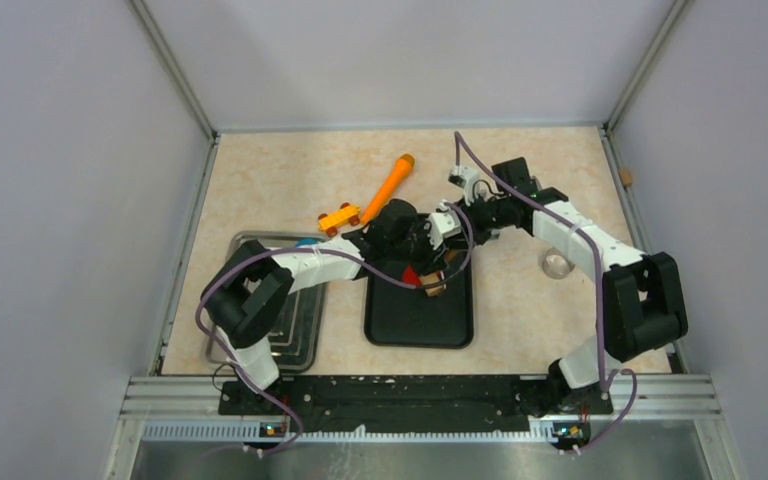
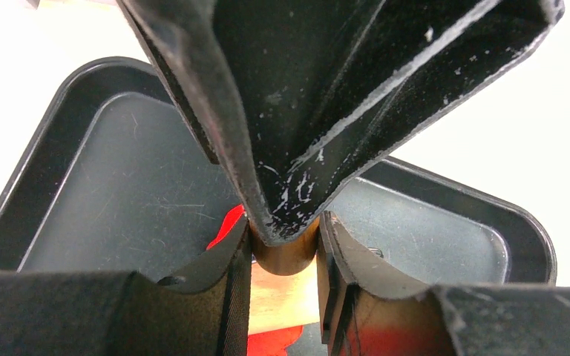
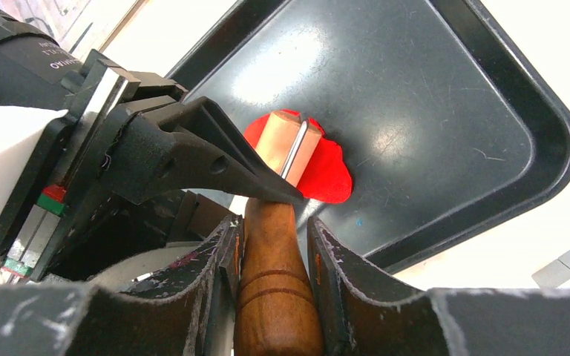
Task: Roll out the dumpling wrappers from the dough
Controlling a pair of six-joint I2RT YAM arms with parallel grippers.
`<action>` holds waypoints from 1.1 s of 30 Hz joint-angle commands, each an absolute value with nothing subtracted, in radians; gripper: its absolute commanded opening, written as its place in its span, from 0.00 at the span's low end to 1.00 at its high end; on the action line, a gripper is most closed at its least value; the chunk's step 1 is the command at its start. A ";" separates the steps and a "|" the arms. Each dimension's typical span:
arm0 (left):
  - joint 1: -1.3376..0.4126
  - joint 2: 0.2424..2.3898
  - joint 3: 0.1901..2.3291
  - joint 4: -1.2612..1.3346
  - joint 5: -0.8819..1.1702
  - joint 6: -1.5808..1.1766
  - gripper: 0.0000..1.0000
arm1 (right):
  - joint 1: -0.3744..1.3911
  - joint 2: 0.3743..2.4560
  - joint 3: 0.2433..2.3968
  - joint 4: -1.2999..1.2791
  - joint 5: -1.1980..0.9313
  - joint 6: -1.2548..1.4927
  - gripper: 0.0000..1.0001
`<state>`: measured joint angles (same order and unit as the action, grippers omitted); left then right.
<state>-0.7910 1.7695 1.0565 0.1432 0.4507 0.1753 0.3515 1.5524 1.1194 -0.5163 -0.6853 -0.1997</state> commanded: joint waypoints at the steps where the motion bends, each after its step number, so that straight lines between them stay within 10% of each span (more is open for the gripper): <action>1: -0.781 1.744 1.000 0.070 0.442 0.140 0.00 | 0.402 1.612 1.055 -0.539 -0.568 -0.287 0.00; 33: -0.760 1.612 1.151 -0.050 0.515 0.186 0.00 | 0.420 1.584 1.311 -0.690 -0.635 -0.192 0.00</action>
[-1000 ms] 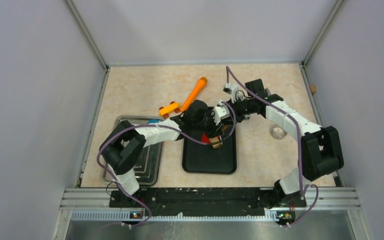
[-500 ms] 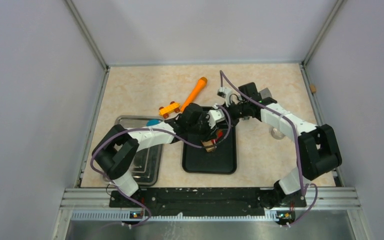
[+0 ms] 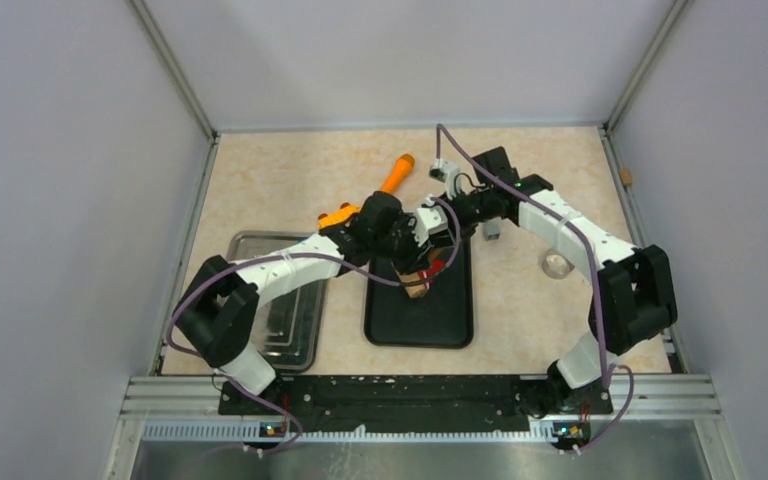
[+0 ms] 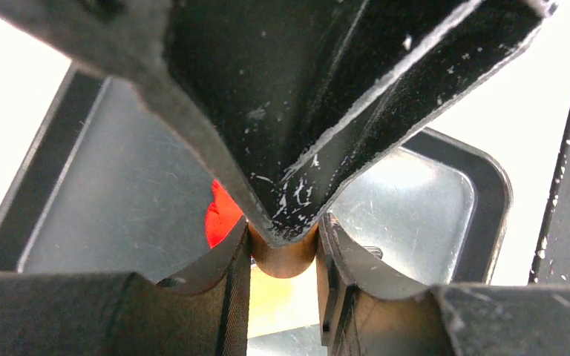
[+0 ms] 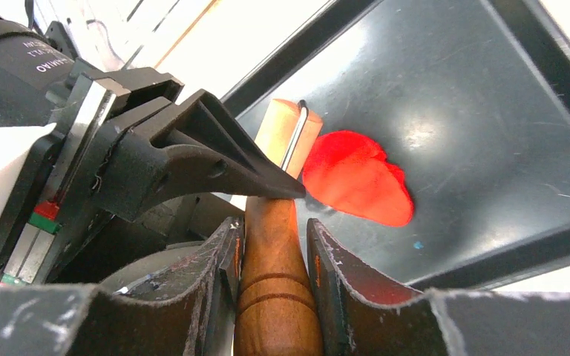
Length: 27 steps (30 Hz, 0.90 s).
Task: Roll out the dumpling wrappers from the dough
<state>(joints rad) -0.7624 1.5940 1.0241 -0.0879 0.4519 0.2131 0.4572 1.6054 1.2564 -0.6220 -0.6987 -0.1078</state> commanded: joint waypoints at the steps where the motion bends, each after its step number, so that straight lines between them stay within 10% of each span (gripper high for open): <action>1: -0.759 1.643 1.174 -0.045 0.514 0.181 0.00 | 0.405 1.591 1.307 -0.690 -0.629 -0.196 0.00; 27: -0.807 2.065 1.271 0.229 0.525 0.071 0.00 | 0.323 1.634 1.160 -0.635 -0.338 -0.161 0.00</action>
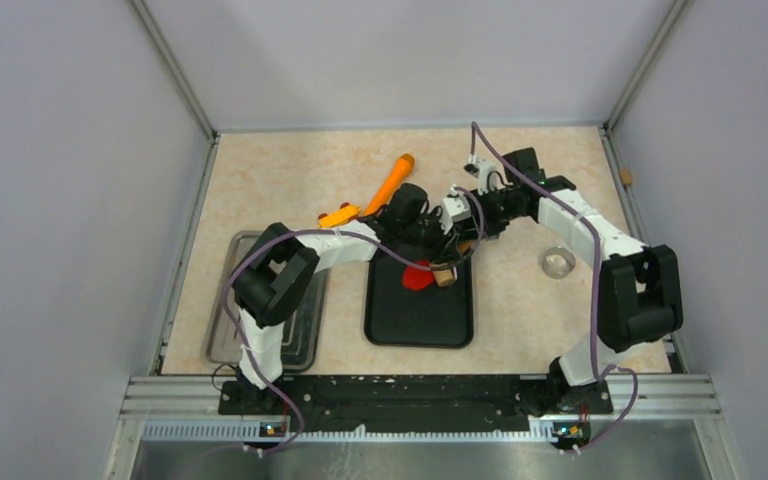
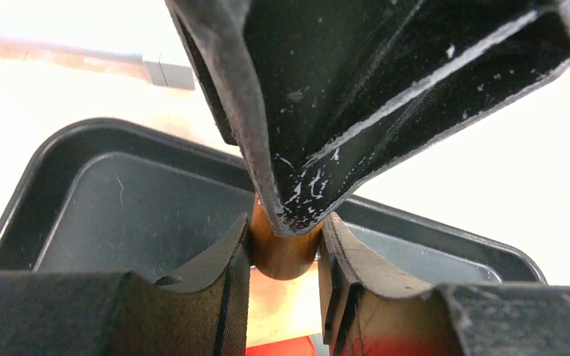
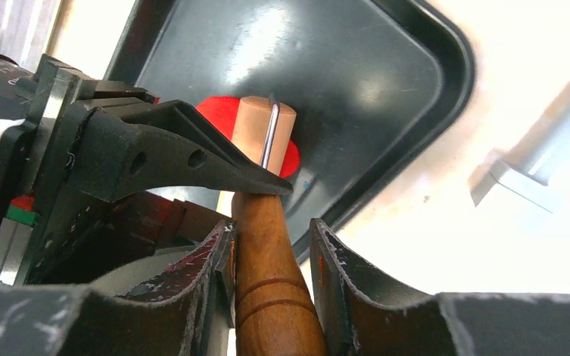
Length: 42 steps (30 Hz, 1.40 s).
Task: Roll out the dumpling wrappers from the dough
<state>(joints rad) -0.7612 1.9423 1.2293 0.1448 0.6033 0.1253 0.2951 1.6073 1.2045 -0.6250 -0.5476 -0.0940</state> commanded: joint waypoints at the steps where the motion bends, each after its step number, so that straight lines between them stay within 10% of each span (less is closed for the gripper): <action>1: -0.810 2.073 1.283 0.231 0.525 0.069 0.00 | 0.319 1.630 1.165 -0.640 -0.338 -0.162 0.00; 42: -0.821 1.741 0.918 0.097 0.454 0.180 0.00 | 0.480 1.604 1.022 -0.506 -0.551 -0.210 0.00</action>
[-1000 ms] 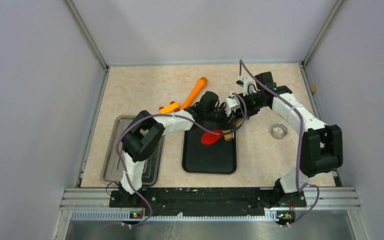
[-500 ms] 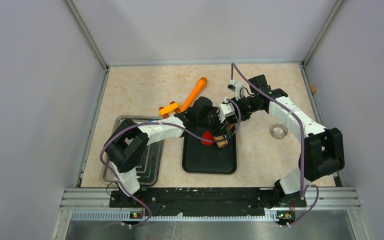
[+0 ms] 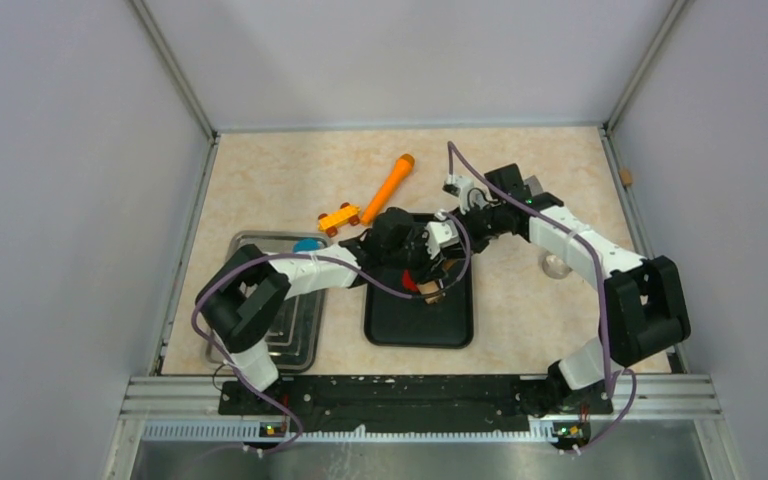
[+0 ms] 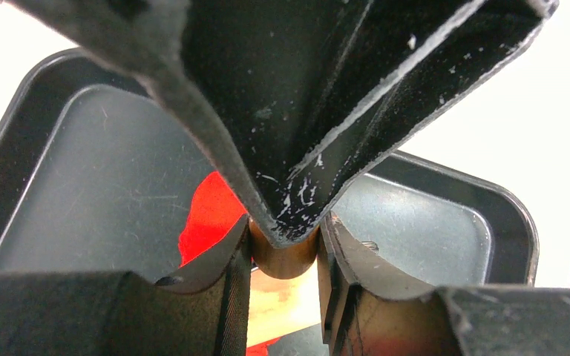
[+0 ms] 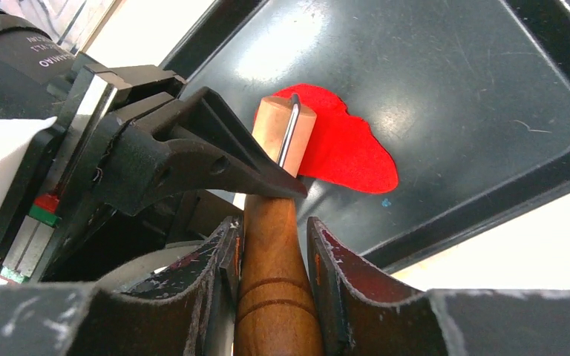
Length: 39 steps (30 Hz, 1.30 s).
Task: Roll out the dumpling wrappers from the dough
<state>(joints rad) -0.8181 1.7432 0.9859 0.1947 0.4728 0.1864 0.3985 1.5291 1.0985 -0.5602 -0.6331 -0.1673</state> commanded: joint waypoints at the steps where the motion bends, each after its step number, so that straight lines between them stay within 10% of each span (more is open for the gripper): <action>1: -0.818 1.737 0.911 0.096 0.457 0.167 0.00 | 0.485 1.612 1.026 -0.501 -0.551 -0.203 0.00; 21: -0.783 1.519 0.974 -0.040 0.536 0.161 0.00 | 0.504 1.599 1.297 -0.651 -0.625 -0.128 0.00; 39: -0.778 1.933 1.159 0.148 0.589 0.150 0.00 | 0.458 1.561 1.093 -0.540 -0.320 -0.062 0.00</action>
<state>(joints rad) -0.7719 1.8122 1.0992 0.0879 0.5907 0.2401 0.4164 1.5475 1.1446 -0.5941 -0.4957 0.0120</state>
